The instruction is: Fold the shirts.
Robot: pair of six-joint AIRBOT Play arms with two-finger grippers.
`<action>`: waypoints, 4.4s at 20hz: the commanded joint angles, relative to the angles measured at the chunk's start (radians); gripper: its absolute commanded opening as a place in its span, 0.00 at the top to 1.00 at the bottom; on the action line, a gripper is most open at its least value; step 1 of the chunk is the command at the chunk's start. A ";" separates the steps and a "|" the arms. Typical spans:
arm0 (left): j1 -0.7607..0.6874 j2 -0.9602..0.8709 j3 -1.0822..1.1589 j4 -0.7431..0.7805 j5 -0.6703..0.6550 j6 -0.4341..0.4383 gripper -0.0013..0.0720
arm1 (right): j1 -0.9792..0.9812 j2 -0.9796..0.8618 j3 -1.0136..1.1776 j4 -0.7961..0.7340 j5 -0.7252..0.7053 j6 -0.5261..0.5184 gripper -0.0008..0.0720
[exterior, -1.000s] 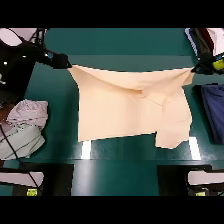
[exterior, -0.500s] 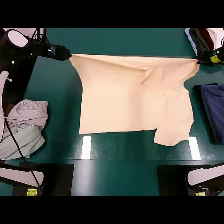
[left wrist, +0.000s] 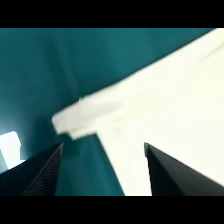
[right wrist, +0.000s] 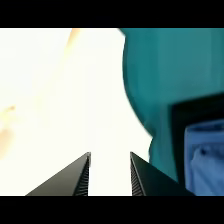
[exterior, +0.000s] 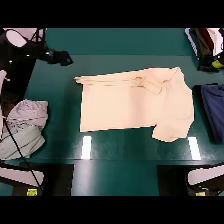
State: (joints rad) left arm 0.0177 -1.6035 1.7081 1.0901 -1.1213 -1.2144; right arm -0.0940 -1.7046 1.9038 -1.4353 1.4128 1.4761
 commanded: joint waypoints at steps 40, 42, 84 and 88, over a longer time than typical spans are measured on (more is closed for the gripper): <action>0.158 0.406 -0.803 -0.341 -0.069 0.043 0.95 | -0.388 0.631 -1.128 0.241 -0.072 -0.103 0.47; 0.193 0.406 -0.771 -0.315 -0.089 0.043 0.95 | -0.396 0.584 -1.198 0.285 -0.109 -0.130 0.47; 0.192 0.837 0.257 -0.436 0.049 -0.054 0.95 | -0.249 1.019 -0.060 0.291 -0.212 -0.159 0.97; 0.192 0.747 -0.013 -0.403 -0.095 -0.071 0.95 | -0.248 0.780 -0.060 0.291 0.089 -0.092 0.96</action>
State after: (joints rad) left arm 0.2092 -0.8089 1.8561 0.6662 -1.1202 -1.2675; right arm -0.3435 -0.7887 1.8427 -1.1397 1.2747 1.3312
